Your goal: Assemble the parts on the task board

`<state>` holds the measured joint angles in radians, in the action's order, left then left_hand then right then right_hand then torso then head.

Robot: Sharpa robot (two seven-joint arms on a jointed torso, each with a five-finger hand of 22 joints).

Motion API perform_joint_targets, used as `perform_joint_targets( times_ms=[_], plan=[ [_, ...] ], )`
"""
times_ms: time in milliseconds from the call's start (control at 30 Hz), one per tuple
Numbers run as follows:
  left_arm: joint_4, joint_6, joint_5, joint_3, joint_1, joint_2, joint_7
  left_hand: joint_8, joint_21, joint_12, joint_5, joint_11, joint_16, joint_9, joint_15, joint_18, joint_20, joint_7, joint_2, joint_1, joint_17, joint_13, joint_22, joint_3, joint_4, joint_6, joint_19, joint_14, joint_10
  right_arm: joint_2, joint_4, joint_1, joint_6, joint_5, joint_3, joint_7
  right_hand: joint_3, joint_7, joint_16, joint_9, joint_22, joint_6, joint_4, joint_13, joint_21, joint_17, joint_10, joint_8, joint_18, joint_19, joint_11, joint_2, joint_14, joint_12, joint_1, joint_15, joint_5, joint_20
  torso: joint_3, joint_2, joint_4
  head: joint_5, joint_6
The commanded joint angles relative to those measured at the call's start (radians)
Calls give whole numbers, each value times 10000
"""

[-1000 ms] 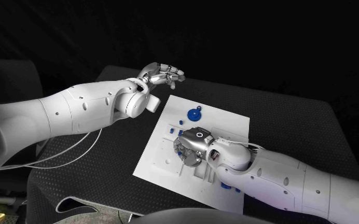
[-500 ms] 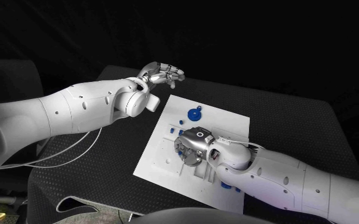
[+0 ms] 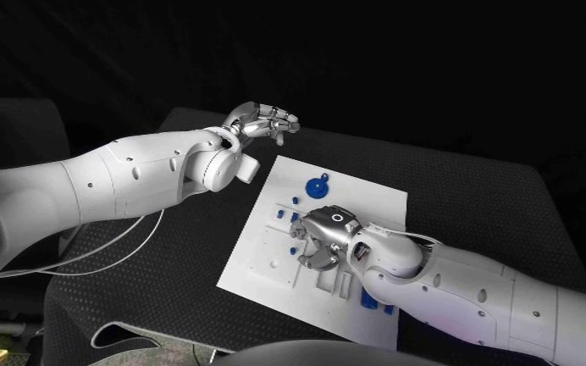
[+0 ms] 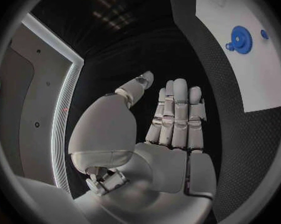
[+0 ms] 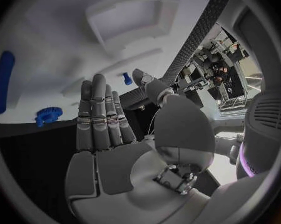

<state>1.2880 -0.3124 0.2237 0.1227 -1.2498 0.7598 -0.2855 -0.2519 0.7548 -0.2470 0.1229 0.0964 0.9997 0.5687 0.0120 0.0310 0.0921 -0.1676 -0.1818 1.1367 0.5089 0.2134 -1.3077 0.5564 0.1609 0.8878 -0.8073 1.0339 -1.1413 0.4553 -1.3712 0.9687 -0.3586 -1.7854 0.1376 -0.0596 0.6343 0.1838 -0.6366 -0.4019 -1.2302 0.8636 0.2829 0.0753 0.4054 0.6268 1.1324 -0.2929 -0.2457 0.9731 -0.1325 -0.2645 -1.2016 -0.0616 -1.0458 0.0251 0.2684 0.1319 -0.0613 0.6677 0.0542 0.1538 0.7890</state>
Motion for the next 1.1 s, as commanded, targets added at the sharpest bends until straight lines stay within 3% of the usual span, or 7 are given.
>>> perform_joint_targets(
  times_ms=[33,133,233,433,733,967,1100],
  plan=[
    [27,140,-52,-7,-19,13,-48,0,-32,-35,-34,7,34,-16,-9,109,178,4,17,-109,14,16,-94,-7,-67,-89,-51,36,90,292,-363,122,-548,301,-49,-44,-140,-11,-11,-20,-40,-9,-2,-20,-30,-20,-19,-25,-144,-30,1,-92,36,-90,-103,-44,241,19,-2,4,2,-20,3],
    [9,148,-52,-7,-19,8,-52,0,-32,-36,-38,7,34,-16,-9,111,179,4,17,-107,15,16,-95,-6,-68,-92,-52,37,92,682,-793,263,-622,593,-185,54,-209,-37,-75,-38,-70,44,-19,-21,-11,-33,42,-79,-161,26,29,-76,-14,-143,-181,-69,293,23,0,6,-9,-51,-25],
    [-26,163,-52,-7,-18,-6,-66,-1,-32,-38,-39,7,35,-16,-9,112,179,4,17,-104,15,17,-96,-4,-68,-94,-54,38,94,1151,-1206,384,-630,1193,-515,334,-236,-81,-177,-61,-106,141,-63,-14,32,-42,162,-154,-161,143,76,-15,-110,-216,-257,-116,279,-12,1,-4,-13,-97,-79],
    [-99,198,-52,-6,-18,15,-83,-3,-34,-43,-35,6,35,-16,-8,116,181,4,21,-90,17,19,-98,3,-64,-96,-55,39,97,2332,-1889,877,101,2297,-848,879,-67,-157,-349,-83,-145,309,-116,-8,104,-75,367,-262,-161,390,165,208,-314,-327,-491,-204,10,-116,19,-4,-47,-159,-166],
    [-120,220,-52,-5,-18,0,-103,-9,-37,-50,-32,4,35,-15,-7,119,181,6,18,-77,19,22,-101,7,-58,-95,-56,40,97,3283,-1856,1178,1532,1788,-791,401,-799,-135,-420,-57,-225,236,-27,-48,44,-167,308,-258,-161,312,136,134,-224,-285,-28,-177,486,-95,1,-5,-55,-308,-227],
    [-158,184,424,-4,-17,-42,-100,-13,-38,-57,-28,4,36,-14,-6,120,180,7,20,-73,21,25,-104,9,-59,-95,-58,42,97,3591,-1867,1139,1523,1100,-507,164,-1159,-127,-417,-48,-222,182,-50,-51,-56,-217,254,-255,-161,205,107,40,-91,-256,159,-144,499,-58,47,7,-39,-335,-224],
    [-154,210,377,-4,-16,-44,-131,-16,-39,-61,-27,3,35,-13,-6,120,179,7,17,-74,22,27,-106,7,-60,-94,-58,42,96,3514,-1882,1050,1514,853,-431,147,-1210,-131,-422,-48,-218,176,-52,-52,-80,-226,242,-258,-161,190,105,20,-69,-250,164,-141,517,-53,27,8,-32,-367,-232]
  ],
)
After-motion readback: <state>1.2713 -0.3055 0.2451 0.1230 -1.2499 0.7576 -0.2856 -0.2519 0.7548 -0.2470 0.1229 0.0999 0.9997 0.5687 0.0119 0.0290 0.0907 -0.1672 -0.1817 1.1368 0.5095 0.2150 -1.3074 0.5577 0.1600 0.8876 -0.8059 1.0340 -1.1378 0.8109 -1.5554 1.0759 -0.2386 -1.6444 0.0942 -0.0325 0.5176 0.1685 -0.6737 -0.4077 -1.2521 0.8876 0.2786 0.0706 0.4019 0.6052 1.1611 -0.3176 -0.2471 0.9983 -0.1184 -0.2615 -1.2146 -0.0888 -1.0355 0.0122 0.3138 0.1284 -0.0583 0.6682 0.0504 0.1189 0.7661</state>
